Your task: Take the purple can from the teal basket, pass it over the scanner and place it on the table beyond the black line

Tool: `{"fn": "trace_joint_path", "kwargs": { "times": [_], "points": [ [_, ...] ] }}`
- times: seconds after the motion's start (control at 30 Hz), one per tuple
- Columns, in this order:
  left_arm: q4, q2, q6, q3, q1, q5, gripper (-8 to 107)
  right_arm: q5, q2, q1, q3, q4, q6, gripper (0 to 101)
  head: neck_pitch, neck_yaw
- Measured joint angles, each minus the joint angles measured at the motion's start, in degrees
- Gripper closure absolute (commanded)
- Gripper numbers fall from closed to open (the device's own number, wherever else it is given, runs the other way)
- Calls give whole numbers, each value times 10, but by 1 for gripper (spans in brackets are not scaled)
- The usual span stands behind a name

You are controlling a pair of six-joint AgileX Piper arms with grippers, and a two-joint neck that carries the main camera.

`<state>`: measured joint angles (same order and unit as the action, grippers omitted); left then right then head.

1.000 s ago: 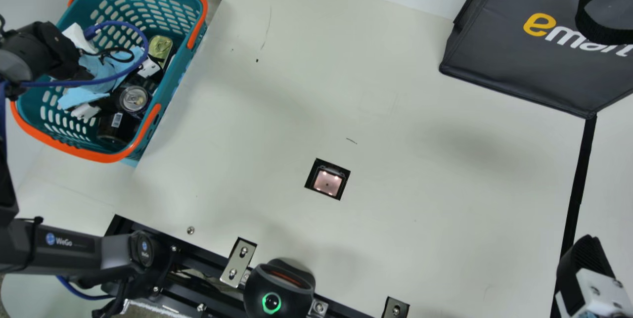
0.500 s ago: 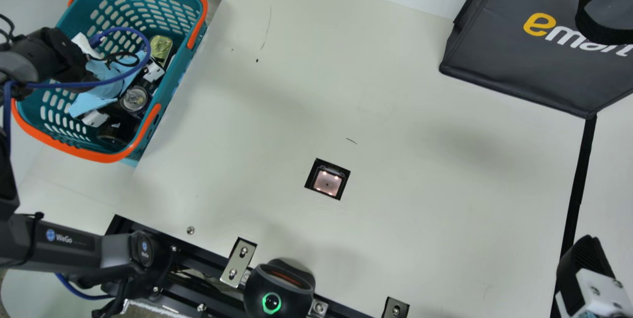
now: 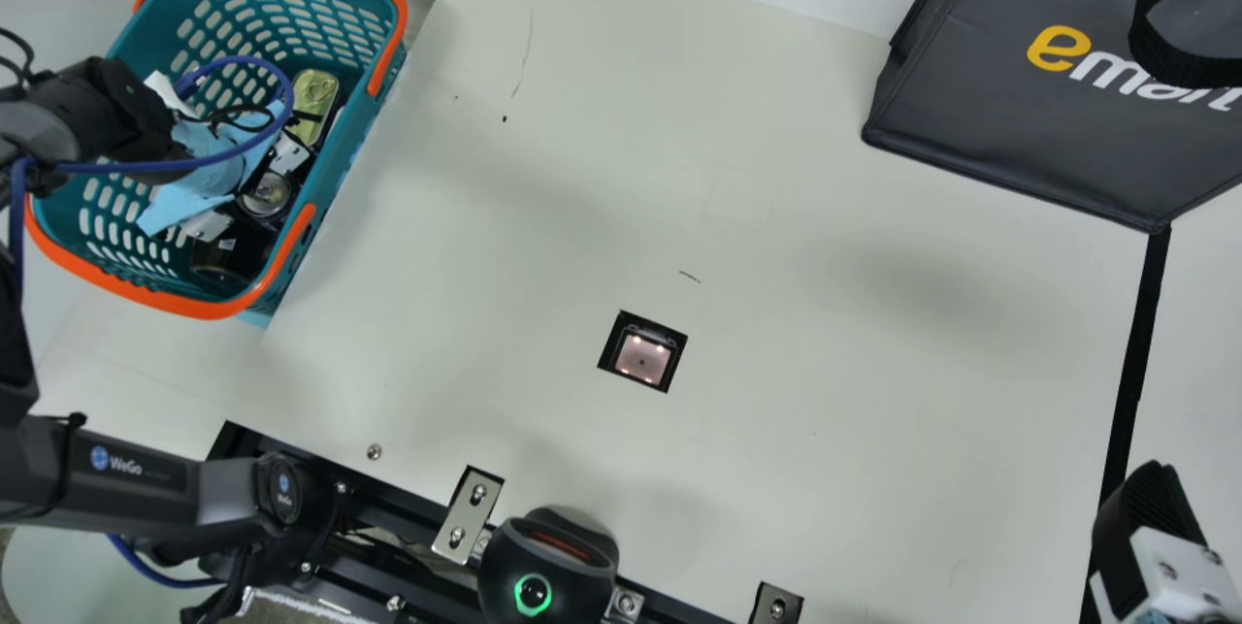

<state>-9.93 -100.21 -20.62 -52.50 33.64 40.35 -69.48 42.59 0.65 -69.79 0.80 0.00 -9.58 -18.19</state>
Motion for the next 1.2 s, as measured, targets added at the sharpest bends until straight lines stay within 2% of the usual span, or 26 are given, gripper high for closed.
{"fn": "trace_joint_path", "kwargs": {
  "times": [0.1,0.73,1.2],
  "points": [
    [1,2,-1,0,1,0,107,-1,0,0,0,0,0,6,0,0],
    [8,36,0,-19,24,19,107,-1,0,0,0,0,0,6,0,-1],
    [-3,71,26,-61,39,78,107,0,0,0,0,0,0,6,0,-1]
  ]
}}
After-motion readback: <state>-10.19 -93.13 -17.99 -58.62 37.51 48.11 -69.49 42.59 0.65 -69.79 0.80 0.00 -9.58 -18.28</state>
